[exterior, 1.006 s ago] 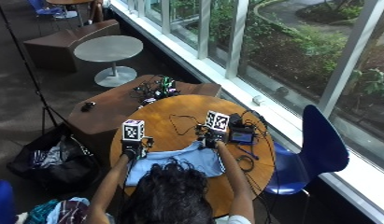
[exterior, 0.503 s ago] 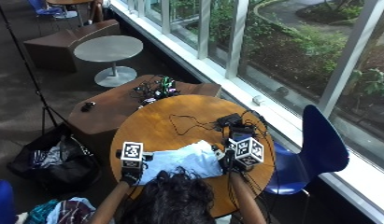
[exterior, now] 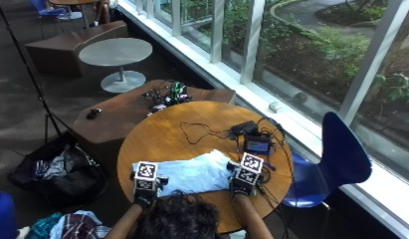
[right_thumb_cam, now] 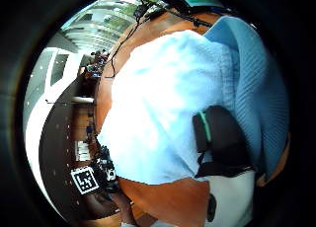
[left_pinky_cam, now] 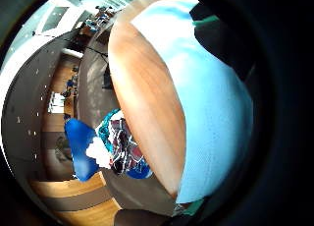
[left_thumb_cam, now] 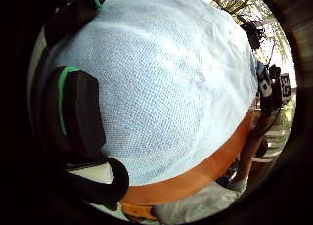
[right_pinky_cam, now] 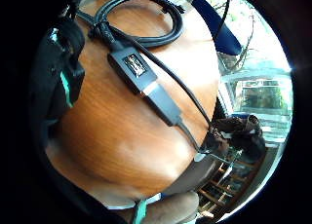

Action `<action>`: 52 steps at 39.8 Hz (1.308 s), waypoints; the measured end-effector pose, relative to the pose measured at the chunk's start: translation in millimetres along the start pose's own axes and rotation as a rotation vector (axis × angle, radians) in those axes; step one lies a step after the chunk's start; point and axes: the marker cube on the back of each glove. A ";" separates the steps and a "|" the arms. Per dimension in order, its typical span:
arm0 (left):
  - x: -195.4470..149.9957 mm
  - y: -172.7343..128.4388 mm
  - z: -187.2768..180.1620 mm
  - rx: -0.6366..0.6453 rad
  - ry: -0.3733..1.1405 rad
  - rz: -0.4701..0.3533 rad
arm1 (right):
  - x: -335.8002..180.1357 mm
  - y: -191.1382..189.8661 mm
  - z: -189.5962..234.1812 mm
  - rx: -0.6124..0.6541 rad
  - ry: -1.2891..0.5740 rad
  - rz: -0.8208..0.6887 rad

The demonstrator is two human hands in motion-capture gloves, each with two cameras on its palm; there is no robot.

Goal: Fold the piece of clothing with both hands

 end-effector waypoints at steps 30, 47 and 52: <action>-101.2 75.9 -109.0 0.092 0.234 -0.221 | -300.9 62.3 -82.1 0.059 -0.185 -0.705; -115.5 92.7 -100.8 0.074 0.233 -0.287 | -374.0 110.0 23.1 -0.106 -0.011 -0.901; -104.6 82.4 -107.9 0.098 0.254 -0.261 | -349.3 106.7 5.8 -0.213 -0.049 -1.009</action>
